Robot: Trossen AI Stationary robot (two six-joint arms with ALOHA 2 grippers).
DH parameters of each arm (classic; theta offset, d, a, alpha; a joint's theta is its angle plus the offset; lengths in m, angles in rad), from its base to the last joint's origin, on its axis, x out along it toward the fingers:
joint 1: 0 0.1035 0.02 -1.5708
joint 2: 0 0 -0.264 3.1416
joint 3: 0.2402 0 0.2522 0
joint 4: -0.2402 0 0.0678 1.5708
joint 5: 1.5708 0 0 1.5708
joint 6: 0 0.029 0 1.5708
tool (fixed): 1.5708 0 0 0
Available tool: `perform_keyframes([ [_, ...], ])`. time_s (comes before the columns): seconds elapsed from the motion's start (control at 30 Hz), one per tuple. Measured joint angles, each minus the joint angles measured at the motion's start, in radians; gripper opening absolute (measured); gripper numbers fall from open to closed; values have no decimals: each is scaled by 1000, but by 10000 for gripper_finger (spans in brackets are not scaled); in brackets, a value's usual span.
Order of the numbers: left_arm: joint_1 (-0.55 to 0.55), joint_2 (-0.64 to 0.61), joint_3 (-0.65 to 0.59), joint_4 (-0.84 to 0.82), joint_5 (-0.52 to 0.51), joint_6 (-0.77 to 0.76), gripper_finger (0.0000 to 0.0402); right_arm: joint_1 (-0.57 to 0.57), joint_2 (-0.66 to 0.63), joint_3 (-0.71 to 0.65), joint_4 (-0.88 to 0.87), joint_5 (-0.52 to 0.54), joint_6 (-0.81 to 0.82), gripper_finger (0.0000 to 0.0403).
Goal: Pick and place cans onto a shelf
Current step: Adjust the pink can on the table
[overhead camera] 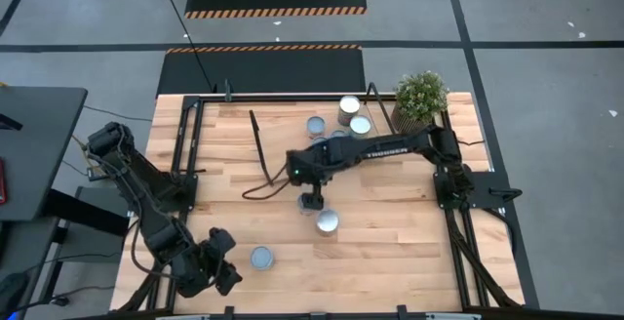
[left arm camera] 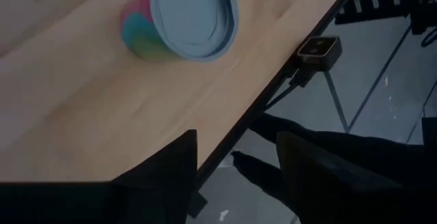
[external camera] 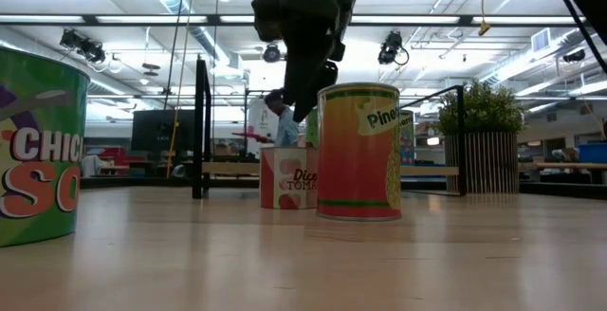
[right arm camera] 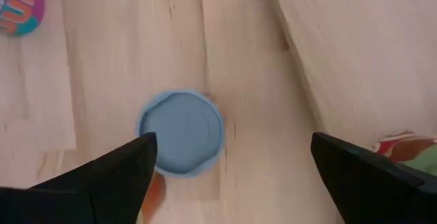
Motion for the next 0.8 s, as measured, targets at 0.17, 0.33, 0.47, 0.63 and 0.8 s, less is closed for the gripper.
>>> perform_keyframes([
  [0.17, 17, 0, 0, -5, -25, 0, 203, -27, 0, 3, -24, -6, -61, 394],
  [0.33, 44, 0, 0, -6, -46, 0, 207, -35, -19, 3, -34, -47, -135, 394],
  [0.47, 77, 0, 0, -10, -45, 9, 235, -33, -54, 3, -28, -52, -217, 394],
  [0.63, 105, 0, 0, -10, -42, 25, 276, -31, -110, -4, 8, -49, -290, 394],
  [0.8, 136, -11, -1, 19, -25, -6, 275, -27, -221, -176, 107, -54, -309, 394],
])
